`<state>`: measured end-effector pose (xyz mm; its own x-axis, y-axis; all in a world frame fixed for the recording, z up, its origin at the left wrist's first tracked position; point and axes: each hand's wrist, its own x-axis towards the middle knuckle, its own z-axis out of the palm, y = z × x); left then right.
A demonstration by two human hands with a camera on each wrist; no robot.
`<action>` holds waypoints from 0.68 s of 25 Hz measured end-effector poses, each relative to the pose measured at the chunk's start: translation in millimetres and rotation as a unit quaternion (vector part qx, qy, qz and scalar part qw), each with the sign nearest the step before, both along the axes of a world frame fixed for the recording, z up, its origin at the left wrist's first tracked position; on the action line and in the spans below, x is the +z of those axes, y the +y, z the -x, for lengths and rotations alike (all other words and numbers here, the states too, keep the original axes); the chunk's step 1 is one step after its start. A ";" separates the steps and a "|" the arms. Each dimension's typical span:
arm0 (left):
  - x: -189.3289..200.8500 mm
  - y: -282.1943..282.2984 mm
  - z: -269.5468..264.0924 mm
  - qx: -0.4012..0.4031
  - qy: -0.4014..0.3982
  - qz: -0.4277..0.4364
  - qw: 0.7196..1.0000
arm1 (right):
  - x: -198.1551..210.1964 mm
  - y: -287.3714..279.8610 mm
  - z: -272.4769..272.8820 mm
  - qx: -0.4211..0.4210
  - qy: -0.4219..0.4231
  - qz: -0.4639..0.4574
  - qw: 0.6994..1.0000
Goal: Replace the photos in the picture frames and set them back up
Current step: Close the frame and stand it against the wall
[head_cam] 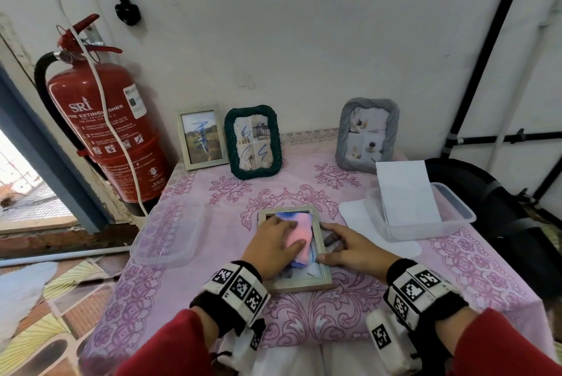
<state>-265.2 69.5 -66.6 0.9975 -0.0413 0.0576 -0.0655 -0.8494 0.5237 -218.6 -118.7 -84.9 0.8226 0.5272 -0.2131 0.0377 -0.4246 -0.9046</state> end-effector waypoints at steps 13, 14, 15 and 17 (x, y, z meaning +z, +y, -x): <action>-4.4 15.7 3.4 -0.119 0.153 -0.263 0.945 | 5.0 -1.6 2.9 0.007 -0.016 0.007 1.000; -4.6 17.2 3.6 -0.119 0.149 -0.248 0.950 | 5.3 -0.6 2.7 0.008 -0.020 0.016 1.000; -3.8 20.3 4.1 -0.121 0.147 -0.221 0.956 | 5.9 0.4 2.6 0.013 -0.024 0.029 0.999; 1.4 32.5 4.2 -0.123 0.141 -0.168 0.968 | 10.6 1.8 1.0 0.035 -0.032 0.072 0.996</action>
